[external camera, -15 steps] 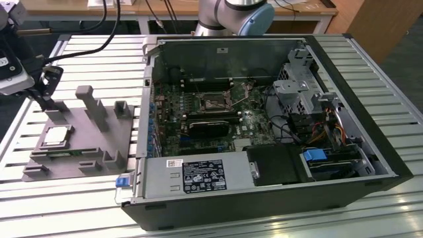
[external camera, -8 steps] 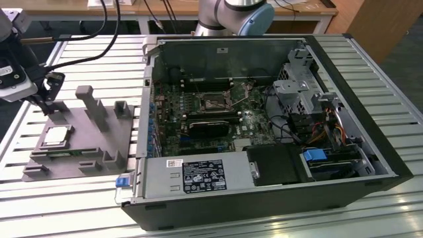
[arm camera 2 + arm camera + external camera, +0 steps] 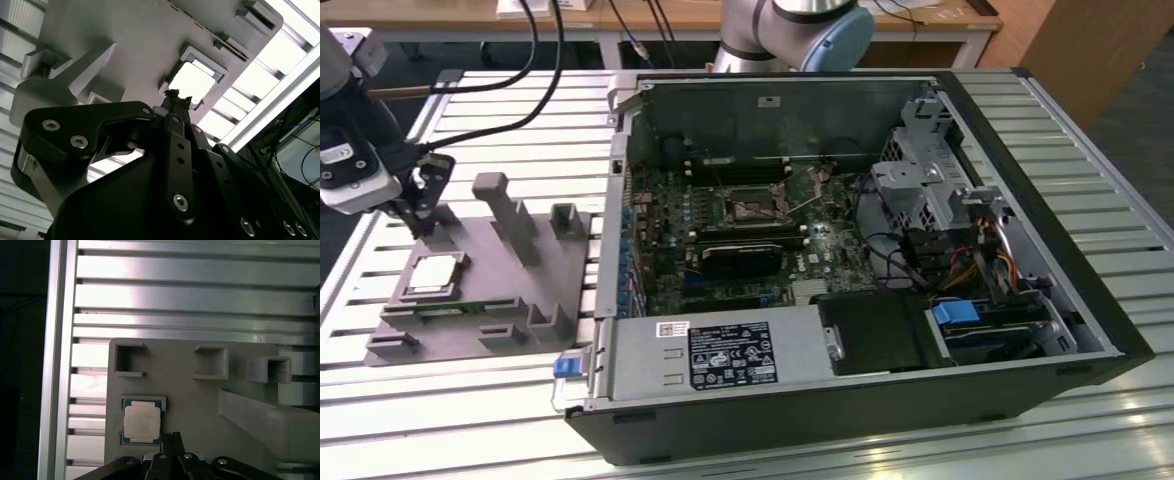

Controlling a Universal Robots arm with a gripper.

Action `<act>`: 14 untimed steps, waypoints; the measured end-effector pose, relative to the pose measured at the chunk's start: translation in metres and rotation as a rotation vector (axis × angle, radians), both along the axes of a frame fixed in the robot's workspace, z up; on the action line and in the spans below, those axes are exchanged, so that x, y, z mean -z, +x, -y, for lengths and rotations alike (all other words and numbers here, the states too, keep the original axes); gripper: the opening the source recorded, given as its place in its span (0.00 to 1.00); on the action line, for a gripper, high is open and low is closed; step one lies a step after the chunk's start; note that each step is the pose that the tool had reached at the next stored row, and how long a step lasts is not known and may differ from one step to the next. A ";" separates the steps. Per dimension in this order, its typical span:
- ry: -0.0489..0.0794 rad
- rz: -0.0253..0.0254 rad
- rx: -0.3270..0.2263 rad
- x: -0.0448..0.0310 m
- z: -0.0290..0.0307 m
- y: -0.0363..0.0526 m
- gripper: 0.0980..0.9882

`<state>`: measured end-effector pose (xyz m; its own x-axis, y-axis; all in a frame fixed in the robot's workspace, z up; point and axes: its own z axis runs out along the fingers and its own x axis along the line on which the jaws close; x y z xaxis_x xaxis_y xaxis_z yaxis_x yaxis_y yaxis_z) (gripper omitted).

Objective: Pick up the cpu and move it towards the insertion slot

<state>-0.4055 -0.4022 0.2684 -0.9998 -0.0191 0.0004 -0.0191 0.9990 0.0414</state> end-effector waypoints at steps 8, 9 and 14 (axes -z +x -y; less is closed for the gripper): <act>0.000 -0.0001 0.000 0.0116 0.0000 -0.0049 0.00; 0.000 0.0000 0.000 0.0133 0.0000 -0.0064 0.00; 0.000 0.0000 0.000 0.0214 0.0000 -0.0144 0.00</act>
<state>-0.4198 -0.4022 0.2470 -0.9998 -0.0191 0.0004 -0.0191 0.9990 0.0414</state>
